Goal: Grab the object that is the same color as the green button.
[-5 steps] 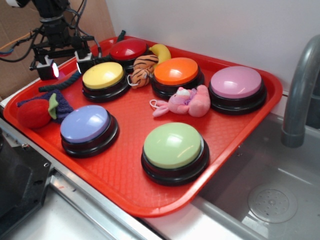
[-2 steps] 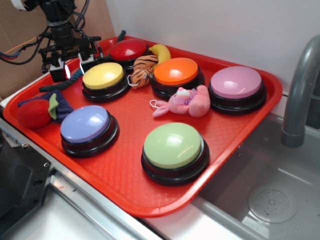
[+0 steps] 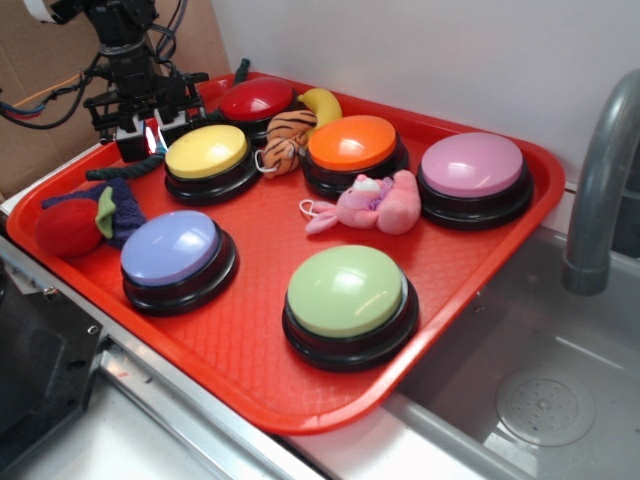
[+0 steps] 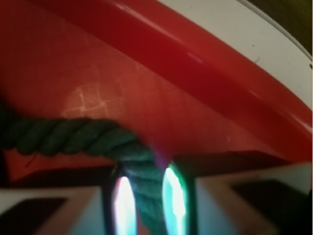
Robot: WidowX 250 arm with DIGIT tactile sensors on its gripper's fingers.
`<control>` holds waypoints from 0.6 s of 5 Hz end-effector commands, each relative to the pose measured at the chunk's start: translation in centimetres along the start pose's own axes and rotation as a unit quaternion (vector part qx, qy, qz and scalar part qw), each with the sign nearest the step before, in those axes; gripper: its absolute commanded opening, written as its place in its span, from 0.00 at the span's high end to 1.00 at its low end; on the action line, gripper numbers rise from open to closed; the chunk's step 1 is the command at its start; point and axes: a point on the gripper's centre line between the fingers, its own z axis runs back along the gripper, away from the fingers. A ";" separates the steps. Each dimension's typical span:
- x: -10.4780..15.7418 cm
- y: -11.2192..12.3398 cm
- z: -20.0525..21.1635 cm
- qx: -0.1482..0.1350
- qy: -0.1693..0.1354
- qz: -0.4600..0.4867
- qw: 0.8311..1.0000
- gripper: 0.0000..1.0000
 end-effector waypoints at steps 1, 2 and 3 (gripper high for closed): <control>-0.8 0.4 3.4 -0.012 -0.036 -0.092 0.995 1.00; -1.3 -0.3 6.6 -0.008 -0.079 -0.138 0.987 1.00; -2.9 -1.5 10.8 -0.004 -0.086 -0.209 0.974 1.00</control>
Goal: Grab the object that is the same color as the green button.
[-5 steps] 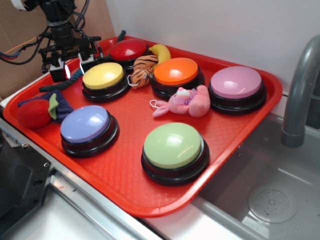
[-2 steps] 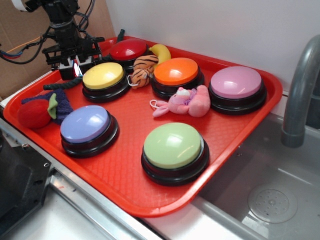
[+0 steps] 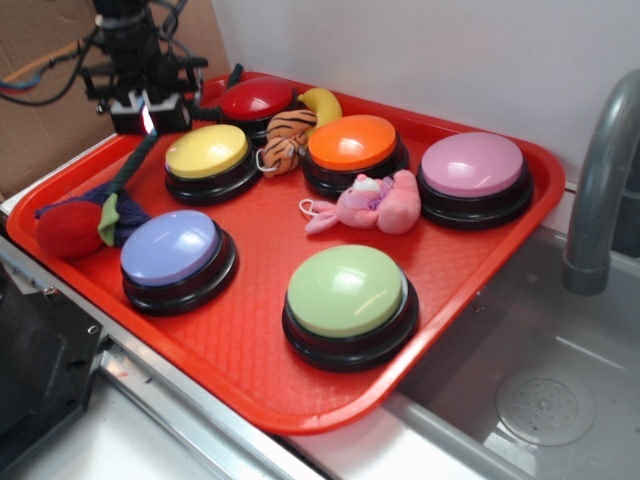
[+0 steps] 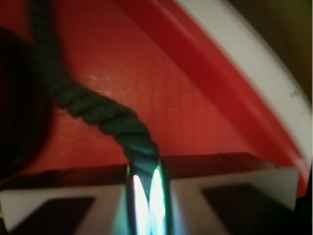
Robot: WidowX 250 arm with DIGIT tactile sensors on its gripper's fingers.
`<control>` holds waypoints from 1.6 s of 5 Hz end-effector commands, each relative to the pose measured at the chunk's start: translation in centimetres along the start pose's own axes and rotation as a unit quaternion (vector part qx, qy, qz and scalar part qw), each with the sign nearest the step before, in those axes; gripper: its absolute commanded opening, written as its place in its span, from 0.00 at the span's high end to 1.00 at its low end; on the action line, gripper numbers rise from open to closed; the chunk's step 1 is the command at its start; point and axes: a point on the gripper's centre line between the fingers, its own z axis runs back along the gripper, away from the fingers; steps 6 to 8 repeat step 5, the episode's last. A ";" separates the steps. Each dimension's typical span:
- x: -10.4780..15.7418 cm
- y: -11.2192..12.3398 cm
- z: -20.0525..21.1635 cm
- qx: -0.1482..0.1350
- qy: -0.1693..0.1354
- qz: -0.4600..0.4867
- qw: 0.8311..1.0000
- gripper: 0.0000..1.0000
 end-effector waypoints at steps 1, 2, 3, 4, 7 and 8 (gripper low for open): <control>-2.5 -2.5 8.5 -0.022 -0.045 -0.162 0.985 1.00; -4.9 -5.7 10.4 -0.069 -0.044 -0.279 0.957 1.00; -7.2 -7.8 10.8 -0.076 -0.033 -0.379 0.922 1.00; -8.4 -8.7 10.2 -0.084 -0.010 -0.420 0.904 1.00; -8.2 -8.2 10.6 -0.077 0.015 -0.415 0.907 0.97; -8.2 -8.2 10.6 -0.077 0.015 -0.415 0.907 0.97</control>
